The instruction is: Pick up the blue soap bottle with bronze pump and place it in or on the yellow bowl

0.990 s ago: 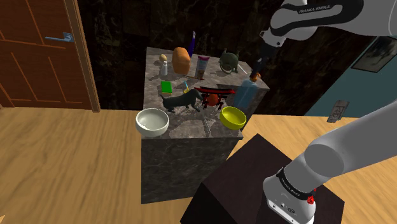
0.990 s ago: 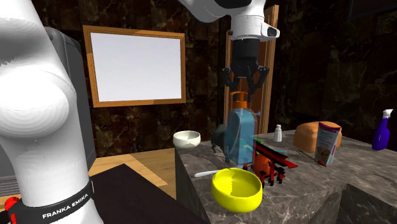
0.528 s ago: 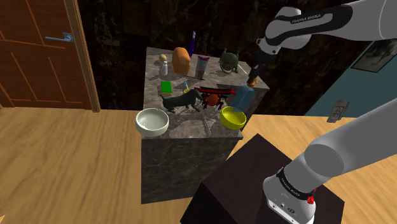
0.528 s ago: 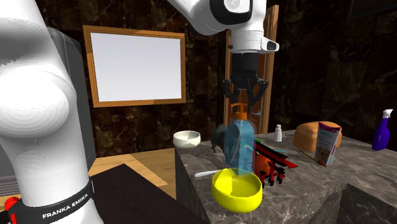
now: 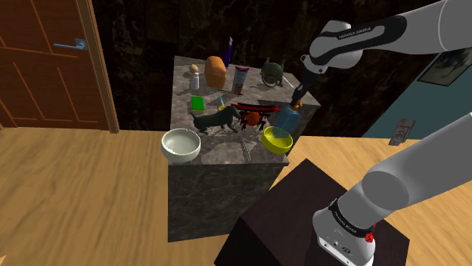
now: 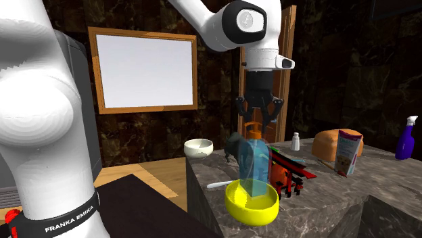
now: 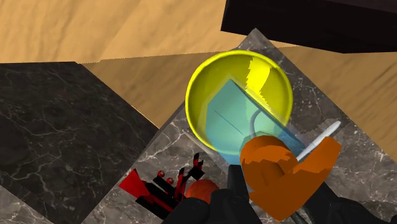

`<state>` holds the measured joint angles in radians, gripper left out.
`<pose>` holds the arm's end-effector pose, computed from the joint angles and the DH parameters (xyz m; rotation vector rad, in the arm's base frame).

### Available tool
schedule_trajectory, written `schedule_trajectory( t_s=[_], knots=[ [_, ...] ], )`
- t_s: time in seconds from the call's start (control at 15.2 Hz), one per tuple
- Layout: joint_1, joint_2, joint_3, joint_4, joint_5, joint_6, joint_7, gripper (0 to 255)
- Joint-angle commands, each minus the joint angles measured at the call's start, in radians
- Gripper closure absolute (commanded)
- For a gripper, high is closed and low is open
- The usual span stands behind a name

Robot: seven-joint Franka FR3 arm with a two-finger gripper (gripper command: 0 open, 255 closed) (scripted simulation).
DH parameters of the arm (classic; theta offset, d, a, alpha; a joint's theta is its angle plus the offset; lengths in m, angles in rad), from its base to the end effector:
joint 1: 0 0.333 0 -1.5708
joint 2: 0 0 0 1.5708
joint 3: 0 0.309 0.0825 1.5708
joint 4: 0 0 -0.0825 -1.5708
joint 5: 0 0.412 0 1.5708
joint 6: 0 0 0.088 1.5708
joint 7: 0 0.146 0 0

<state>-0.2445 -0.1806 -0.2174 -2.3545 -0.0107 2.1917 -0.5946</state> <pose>0.4501 -0.2232 0.3395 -3.1144 -0.2215 -0.0421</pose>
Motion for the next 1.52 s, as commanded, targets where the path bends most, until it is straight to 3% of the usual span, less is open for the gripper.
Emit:
schedule_trajectory(
  t_s=[0.0, 0.33, 0.4, 0.73, 0.99, 1.45],
  knots=[
    [0.0, 0.001, 0.0, -0.002, 0.0, 0.004, 0.0, 255],
    [0.0, 0.001, 0.0, -0.002, 0.0, 0.004, 0.0, 255],
    [0.0, 0.001, 0.0, -0.002, 0.0, 0.004, 0.0, 0],
    [0.0, 0.001, 0.0, -0.002, 0.0, 0.004, 0.0, 0],
    [-0.002, -0.054, 0.005, 0.077, -0.011, -0.129, 0.009, 0],
    [-0.002, -0.054, 0.005, 0.077, -0.011, -0.129, 0.009, 0]
  ],
)
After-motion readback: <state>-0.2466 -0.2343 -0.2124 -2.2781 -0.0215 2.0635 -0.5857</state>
